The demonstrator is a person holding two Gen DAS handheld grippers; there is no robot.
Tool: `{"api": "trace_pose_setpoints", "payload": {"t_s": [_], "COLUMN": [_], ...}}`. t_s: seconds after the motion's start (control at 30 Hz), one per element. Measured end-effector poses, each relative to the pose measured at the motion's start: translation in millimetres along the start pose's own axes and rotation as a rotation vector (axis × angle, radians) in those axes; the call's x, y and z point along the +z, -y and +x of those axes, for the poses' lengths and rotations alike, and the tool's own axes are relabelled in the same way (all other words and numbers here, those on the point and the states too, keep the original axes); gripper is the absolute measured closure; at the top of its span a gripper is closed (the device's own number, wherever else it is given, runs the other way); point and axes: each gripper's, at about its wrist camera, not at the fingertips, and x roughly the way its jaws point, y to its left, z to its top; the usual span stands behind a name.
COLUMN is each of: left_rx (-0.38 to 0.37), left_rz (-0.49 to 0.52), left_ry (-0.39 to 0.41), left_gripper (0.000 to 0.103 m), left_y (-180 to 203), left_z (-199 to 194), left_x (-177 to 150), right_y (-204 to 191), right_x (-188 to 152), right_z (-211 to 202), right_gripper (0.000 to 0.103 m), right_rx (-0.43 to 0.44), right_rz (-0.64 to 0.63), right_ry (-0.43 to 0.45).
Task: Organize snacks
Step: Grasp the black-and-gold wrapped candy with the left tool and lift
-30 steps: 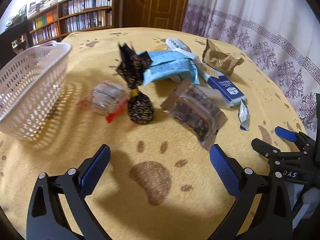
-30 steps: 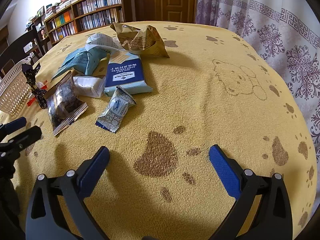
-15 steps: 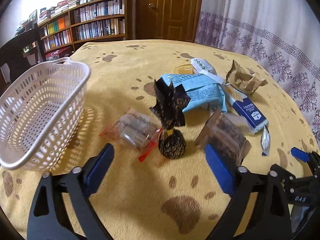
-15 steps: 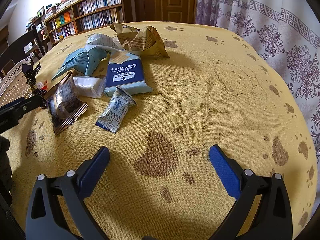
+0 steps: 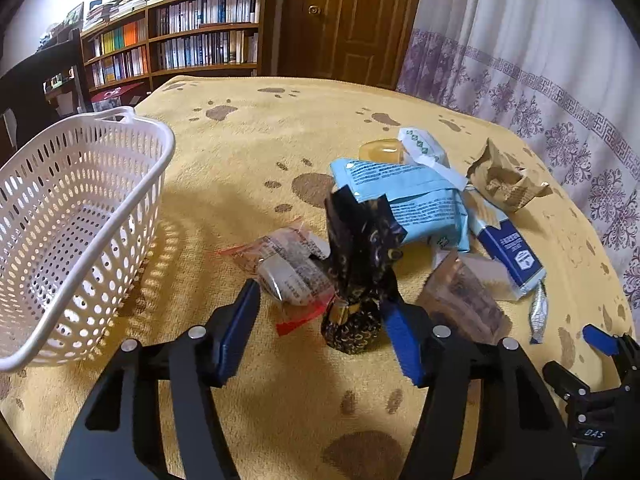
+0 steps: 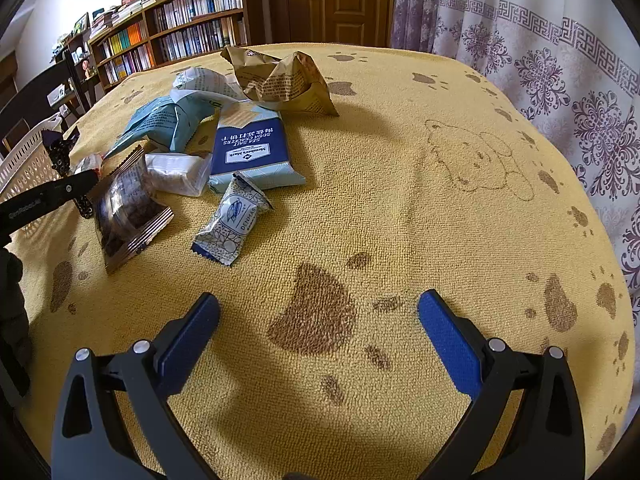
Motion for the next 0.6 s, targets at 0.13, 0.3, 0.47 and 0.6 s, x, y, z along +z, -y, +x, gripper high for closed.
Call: {"api": "trace_pose_setpoints", "payload": {"t_s": [0.13, 0.3, 0.47, 0.6], "left_rx": [0.036, 0.041, 0.027, -0.001], "left_rz": [0.054, 0.062, 0.061, 0.035], "left_ry": [0.039, 0.043, 0.046, 0.052], "left_gripper": [0.044, 0.065, 0.076, 0.081], "left_y": [11.1, 20.0, 19.7, 17.3], "left_z": [-13.3, -8.2, -3.4, -12.7], "left_x": [-6.6, -3.1, -0.2, -1.2], "right_y": [-0.1, -0.2, -0.2, -0.1], "right_x": [0.0, -0.1, -0.1, -0.2], "right_z": [0.0, 0.0, 0.0, 0.0], "right_gripper": [0.005, 0.005, 0.005, 0.005], "right_rx": [0.000, 0.000, 0.000, 0.000], "right_rz": [0.000, 0.000, 0.000, 0.000], "right_ry": [0.000, 0.000, 0.000, 0.001]}}
